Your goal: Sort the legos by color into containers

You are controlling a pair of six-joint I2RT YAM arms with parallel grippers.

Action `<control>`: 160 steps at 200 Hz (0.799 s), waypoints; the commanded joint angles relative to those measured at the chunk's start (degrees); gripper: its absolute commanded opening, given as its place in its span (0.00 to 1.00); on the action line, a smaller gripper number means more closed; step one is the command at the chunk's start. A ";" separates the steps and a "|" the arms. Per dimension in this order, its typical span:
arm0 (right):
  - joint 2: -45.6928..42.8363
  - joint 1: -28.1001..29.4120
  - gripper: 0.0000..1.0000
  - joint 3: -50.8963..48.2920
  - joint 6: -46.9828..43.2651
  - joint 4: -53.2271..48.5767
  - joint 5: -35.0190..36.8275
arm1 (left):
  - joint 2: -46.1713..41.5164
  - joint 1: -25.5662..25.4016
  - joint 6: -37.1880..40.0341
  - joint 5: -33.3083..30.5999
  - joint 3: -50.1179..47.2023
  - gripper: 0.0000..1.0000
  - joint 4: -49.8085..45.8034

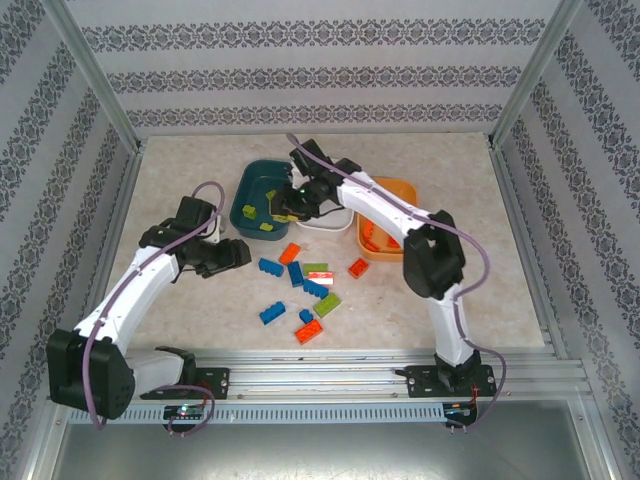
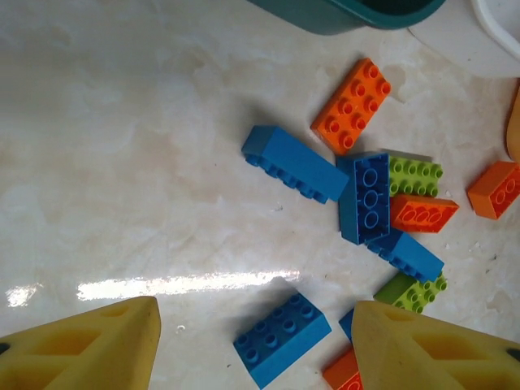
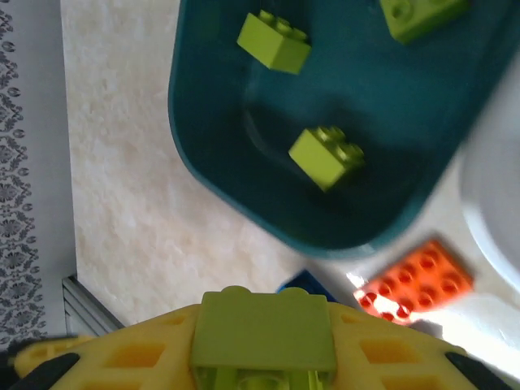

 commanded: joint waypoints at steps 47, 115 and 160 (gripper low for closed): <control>9.89 0.88 0.47 14.43 1.14 -5.10 -3.23 | -3.76 -0.01 3.13 0.64 -1.44 0.67 -5.23; 4.30 0.28 0.50 11.14 -0.58 -7.52 -0.89 | -1.27 -3.26 10.91 13.92 -3.20 0.66 0.15; -12.66 -3.68 0.51 -11.49 -1.89 -3.99 2.85 | 7.83 -11.97 12.52 12.09 -0.10 0.65 -0.26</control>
